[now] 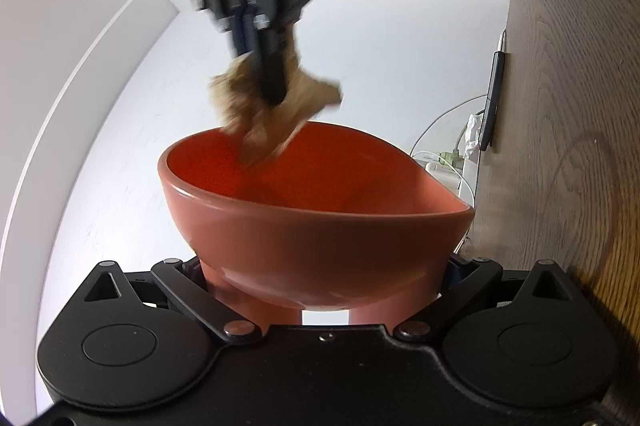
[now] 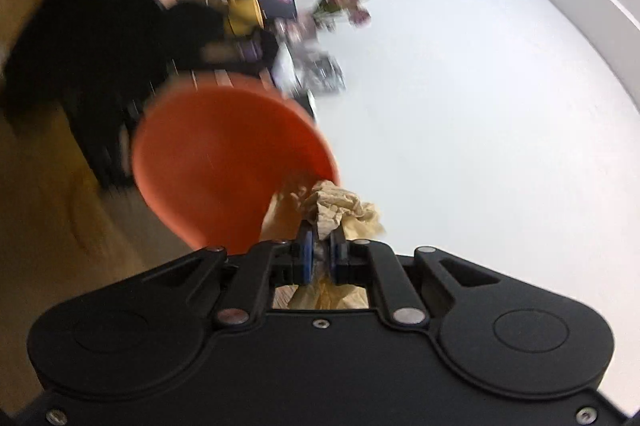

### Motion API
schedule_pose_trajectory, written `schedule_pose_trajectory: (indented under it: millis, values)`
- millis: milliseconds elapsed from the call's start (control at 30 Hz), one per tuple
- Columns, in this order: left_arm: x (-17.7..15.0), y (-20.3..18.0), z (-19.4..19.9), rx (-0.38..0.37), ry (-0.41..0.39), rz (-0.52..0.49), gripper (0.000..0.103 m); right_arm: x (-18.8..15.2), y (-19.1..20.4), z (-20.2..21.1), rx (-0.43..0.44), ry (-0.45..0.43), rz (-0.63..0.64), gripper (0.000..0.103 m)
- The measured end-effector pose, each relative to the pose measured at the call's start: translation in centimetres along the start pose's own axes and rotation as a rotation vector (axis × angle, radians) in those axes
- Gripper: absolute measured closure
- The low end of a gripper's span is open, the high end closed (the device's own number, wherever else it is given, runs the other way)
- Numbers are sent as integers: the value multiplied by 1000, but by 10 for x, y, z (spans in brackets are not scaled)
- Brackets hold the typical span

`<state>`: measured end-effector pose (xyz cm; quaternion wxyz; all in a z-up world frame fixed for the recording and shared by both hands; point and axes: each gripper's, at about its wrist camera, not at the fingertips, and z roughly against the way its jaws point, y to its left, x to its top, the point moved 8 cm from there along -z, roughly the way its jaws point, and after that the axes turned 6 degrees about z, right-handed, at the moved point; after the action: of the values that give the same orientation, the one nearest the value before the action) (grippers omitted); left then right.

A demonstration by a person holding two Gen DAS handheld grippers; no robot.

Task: Clean bowl
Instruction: 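Sweep the cloth along the bowl rim and back inside with the right tool, then scrub the bowl interior with the cloth in the right tool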

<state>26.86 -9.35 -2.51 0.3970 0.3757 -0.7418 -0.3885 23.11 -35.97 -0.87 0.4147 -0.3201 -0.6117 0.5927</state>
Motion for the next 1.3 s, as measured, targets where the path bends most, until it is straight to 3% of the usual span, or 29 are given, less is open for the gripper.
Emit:
schedule_pose_trajectory:
  millis: [67, 167, 333, 533, 633, 767, 967, 1133, 1200, 1300]
  values:
    - [0, 0, 0, 0, 0, 0, 5, -4, -6, -4, -16, 18, -8, 94]
    - [-2, -3, 3, 0, 0, 0, 5, -16, 17, -27, 53, 57, 11, 94]
    - [2, -3, 4, 0, 0, 0, 5, -1, 54, -39, 166, 52, 48, 94]
    - [2, -3, 4, 0, 0, 0, 5, 54, 86, -11, 277, -99, 102, 94]
    - [2, -3, 3, 0, 0, 0, 5, 82, 84, 4, 279, -160, 87, 94]
    - [2, -4, 3, 0, 0, 0, 5, 116, 57, 22, 229, -240, 24, 94]
    - [3, -4, 3, 0, 0, 0, 5, 144, 3, 25, 38, -295, 38, 94]
    - [4, -4, 3, 0, 0, 0, 5, 131, -24, 30, -70, -233, 81, 94]
    - [4, -4, 3, 0, 0, 0, 5, 102, -34, 46, -103, -188, 87, 94]
    - [4, -4, 3, 0, 0, 0, 5, 57, -54, 26, -121, -115, 86, 94]
